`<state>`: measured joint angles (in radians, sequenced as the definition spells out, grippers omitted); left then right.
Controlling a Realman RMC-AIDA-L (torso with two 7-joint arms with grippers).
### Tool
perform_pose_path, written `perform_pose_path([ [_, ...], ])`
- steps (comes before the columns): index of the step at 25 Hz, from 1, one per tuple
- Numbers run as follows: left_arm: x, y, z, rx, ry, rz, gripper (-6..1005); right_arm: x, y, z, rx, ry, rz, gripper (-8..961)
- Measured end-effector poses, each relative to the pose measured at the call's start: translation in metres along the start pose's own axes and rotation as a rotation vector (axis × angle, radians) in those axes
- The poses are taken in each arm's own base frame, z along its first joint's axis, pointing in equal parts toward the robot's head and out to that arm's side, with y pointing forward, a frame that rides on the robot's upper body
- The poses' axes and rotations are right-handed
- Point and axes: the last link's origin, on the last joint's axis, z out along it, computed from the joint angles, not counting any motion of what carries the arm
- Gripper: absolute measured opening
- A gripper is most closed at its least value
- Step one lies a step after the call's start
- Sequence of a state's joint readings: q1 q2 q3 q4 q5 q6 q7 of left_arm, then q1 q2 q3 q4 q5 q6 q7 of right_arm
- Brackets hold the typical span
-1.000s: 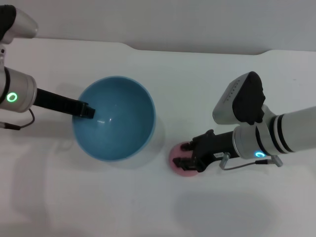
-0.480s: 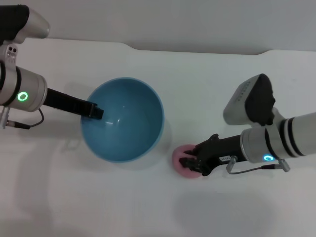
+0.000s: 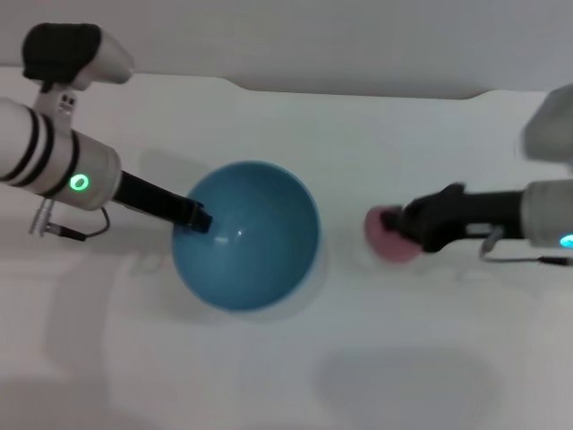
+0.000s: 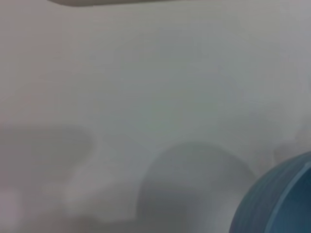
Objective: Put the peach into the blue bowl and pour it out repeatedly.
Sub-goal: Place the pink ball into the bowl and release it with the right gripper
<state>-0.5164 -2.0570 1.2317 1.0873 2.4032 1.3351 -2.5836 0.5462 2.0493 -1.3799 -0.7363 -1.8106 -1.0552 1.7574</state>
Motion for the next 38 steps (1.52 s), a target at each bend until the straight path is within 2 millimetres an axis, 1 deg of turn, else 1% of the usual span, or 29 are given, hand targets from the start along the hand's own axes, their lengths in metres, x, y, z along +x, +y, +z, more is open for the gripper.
perform_pose_path([
  [1,0.001,0.002,0.002,0.0,-0.005,0.013,-2,-0.003,-0.003,-0.008,0.006,-0.026,-0.001,43],
  [2,0.004,0.008,0.006,0.001,-0.012,0.035,-2,-0.01,-0.006,-0.022,-0.006,-0.081,-0.021,42],
  [3,0.004,0.008,0.006,0.001,-0.012,0.035,-2,-0.01,-0.006,-0.022,-0.006,-0.081,-0.021,42],
  [4,0.006,0.012,0.008,0.003,-0.02,0.047,-2,-0.014,-0.007,-0.028,-0.013,-0.105,-0.032,42],
  [8,0.014,0.027,0.021,0.005,-0.055,0.085,-2,-0.037,-0.001,-0.046,-0.065,-0.187,-0.099,41],
  [10,0.018,0.033,0.028,0.0,-0.068,0.092,-1,-0.048,0.006,-0.049,-0.103,-0.201,-0.143,41],
  [11,0.022,0.04,0.035,-0.004,-0.087,0.094,-1,-0.054,0.01,-0.049,-0.124,-0.204,-0.164,41],
  [13,0.024,0.043,0.039,-0.005,-0.1,0.097,-1,-0.061,0.017,-0.045,-0.164,-0.198,-0.198,40],
  [15,0.028,0.053,0.047,-0.005,-0.129,0.116,-1,-0.064,0.025,-0.039,-0.202,-0.181,-0.227,40],
  [16,0.028,0.054,0.048,-0.004,-0.132,0.119,-2,-0.065,0.029,-0.035,-0.219,-0.167,-0.241,40],
  [19,0.033,0.064,0.054,0.008,-0.141,0.127,-2,-0.06,0.041,-0.021,-0.268,-0.087,-0.297,41],
  [26,0.036,0.066,0.054,0.001,-0.133,0.105,-2,-0.047,0.048,-0.01,-0.287,0.005,-0.336,40],
  [36,0.034,0.066,0.054,-0.006,-0.134,0.097,-1,-0.046,0.047,-0.007,-0.271,0.012,-0.342,271],
  [38,0.033,0.065,0.055,-0.004,-0.129,0.094,-1,-0.048,0.043,-0.01,-0.246,-0.007,-0.331,320],
])
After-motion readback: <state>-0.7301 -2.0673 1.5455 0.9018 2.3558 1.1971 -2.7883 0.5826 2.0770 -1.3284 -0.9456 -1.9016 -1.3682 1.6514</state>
